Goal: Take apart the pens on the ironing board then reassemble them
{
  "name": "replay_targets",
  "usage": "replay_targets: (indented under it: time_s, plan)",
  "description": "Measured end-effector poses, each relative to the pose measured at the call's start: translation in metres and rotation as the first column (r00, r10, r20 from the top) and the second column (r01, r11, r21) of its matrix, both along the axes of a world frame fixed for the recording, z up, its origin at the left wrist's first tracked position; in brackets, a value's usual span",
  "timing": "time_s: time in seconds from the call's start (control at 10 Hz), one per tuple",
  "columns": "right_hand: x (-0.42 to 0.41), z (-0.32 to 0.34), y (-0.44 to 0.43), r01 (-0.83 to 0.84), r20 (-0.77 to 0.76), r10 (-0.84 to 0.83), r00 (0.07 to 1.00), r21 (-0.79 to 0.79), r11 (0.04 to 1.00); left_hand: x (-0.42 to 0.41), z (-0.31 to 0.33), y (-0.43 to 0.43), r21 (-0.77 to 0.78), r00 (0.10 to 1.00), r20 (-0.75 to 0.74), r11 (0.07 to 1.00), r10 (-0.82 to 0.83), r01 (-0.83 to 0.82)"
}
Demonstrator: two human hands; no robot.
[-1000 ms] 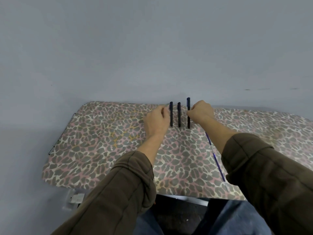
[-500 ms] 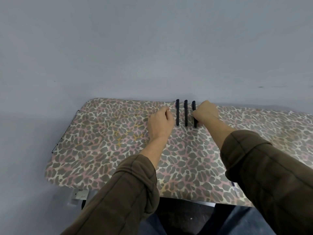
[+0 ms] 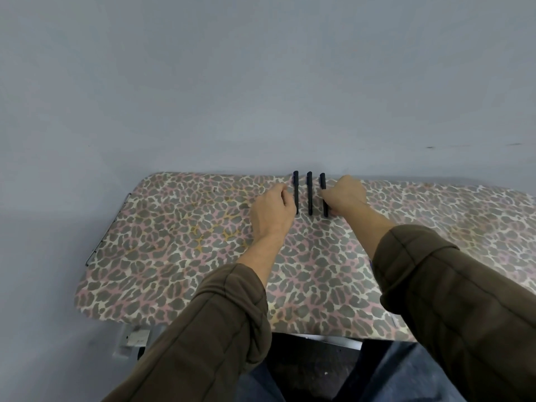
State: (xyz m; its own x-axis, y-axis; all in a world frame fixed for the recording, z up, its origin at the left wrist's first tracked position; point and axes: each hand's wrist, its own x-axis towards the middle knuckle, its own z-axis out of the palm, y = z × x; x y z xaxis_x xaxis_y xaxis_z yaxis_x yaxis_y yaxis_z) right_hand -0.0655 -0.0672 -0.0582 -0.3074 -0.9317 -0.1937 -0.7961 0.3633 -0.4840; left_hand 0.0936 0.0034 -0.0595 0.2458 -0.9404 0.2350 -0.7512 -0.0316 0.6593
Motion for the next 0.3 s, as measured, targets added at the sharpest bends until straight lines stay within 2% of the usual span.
replay_targets:
  time_s: [0.2,0.3]
  plan:
    - [-0.007,0.018,0.028,-0.047,0.026,0.049,0.998,-0.038,0.998,-0.008,0.021,0.018,-0.032,0.996,0.061,0.998,-0.059,0.061]
    - [-0.009,0.033,0.040,-0.059,0.029,0.063,0.998,-0.119,0.991,-0.014,0.030,0.029,-0.037,0.989,0.105,0.994,-0.103,0.107]
